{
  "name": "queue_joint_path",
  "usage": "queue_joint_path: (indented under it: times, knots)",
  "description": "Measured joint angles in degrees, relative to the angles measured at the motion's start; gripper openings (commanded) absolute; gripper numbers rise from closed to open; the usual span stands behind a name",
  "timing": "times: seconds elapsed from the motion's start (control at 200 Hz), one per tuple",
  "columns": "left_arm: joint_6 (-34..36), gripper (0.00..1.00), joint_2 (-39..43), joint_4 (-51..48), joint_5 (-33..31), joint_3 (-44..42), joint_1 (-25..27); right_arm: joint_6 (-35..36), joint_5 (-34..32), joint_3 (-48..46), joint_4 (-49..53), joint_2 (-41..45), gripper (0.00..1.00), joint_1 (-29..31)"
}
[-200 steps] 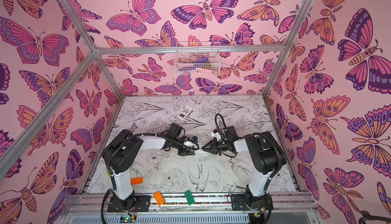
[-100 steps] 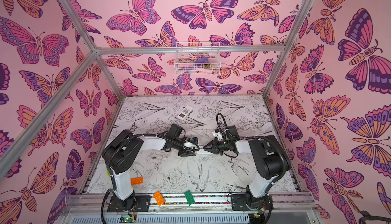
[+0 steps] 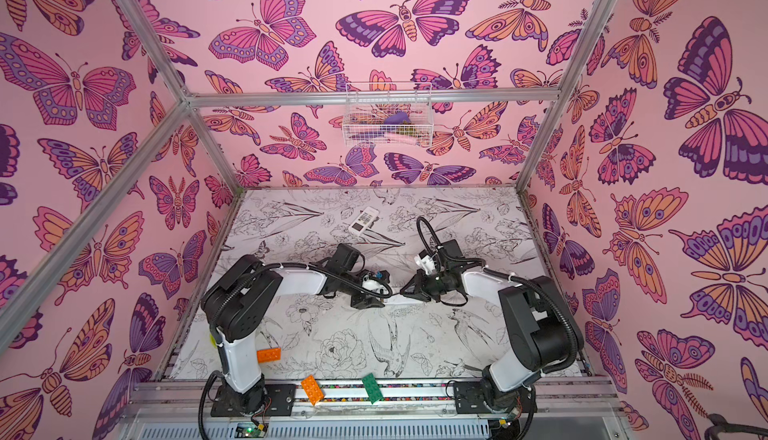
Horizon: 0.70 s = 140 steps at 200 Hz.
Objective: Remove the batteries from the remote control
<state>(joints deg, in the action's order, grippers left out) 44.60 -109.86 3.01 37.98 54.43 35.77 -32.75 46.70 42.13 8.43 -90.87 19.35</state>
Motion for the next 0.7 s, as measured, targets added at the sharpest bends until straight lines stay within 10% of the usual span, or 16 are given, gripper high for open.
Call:
queue_joint_path:
  times: [0.701]
  knots:
    - [0.5, 0.46, -0.1, -0.3, 0.4, 0.0, -0.7, -4.9, 2.4, -0.1, -5.4, -3.5, 0.00, 0.7]
